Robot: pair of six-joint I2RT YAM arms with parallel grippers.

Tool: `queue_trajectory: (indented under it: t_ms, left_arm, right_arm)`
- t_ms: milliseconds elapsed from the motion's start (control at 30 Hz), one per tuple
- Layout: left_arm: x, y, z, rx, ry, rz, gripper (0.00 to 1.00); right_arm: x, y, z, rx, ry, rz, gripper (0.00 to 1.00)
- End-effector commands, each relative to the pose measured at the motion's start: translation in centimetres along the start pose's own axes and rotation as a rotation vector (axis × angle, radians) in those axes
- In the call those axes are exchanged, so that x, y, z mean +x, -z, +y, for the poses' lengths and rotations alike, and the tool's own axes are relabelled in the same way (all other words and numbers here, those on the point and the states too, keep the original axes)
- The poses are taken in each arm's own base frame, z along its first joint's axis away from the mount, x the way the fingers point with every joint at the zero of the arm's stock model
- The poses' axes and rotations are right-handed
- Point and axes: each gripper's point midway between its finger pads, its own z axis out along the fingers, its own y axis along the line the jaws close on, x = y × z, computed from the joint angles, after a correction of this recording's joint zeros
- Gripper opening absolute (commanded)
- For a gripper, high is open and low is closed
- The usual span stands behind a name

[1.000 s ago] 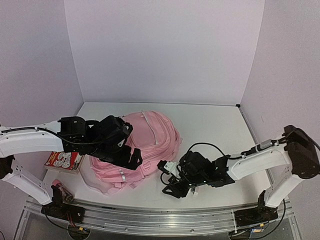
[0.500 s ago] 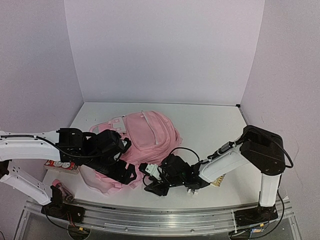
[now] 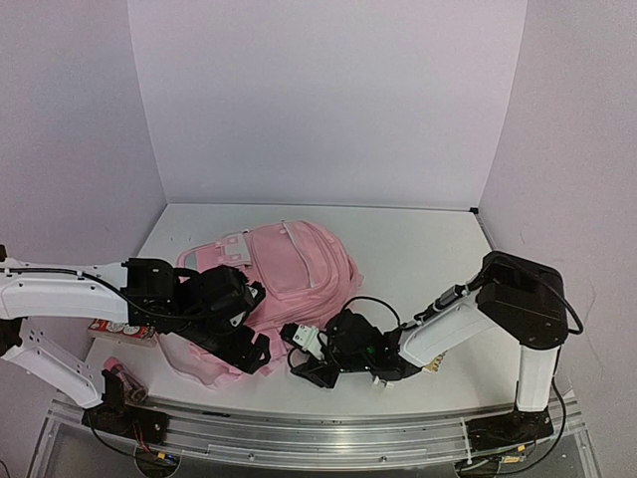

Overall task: Pack the student bag
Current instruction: Zip the student bag at the center of the board.

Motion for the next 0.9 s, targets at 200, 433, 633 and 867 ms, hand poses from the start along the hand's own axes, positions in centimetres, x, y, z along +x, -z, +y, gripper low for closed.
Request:
queue_trajectory:
  t_ms: [200,433,633,867]
  left_arm:
    - [0.1,0.0,0.2,-0.005,-0.018,-0.018,0.93]
    - [0.5,-0.2,0.5,-0.006,-0.007,-0.009,0.92]
    - [0.6,-0.5,0.7,-0.021,-0.003,-0.004,0.91]
    - [-0.2,-0.9,1.0,-0.073,-0.03,-0.013,0.86]
  right_arm:
    - [-2.7,-1.1,-1.1,0.052,0.069,-0.064,0.52]
    - [-5.0,-2.8,-1.7,0.084,0.061,-0.164,0.5]
    - [-5.7,-3.1,-1.6,0.079,0.056,-0.194,0.34]
    - [-4.0,-1.1,-1.8,0.096,0.04,-0.162,0.05]
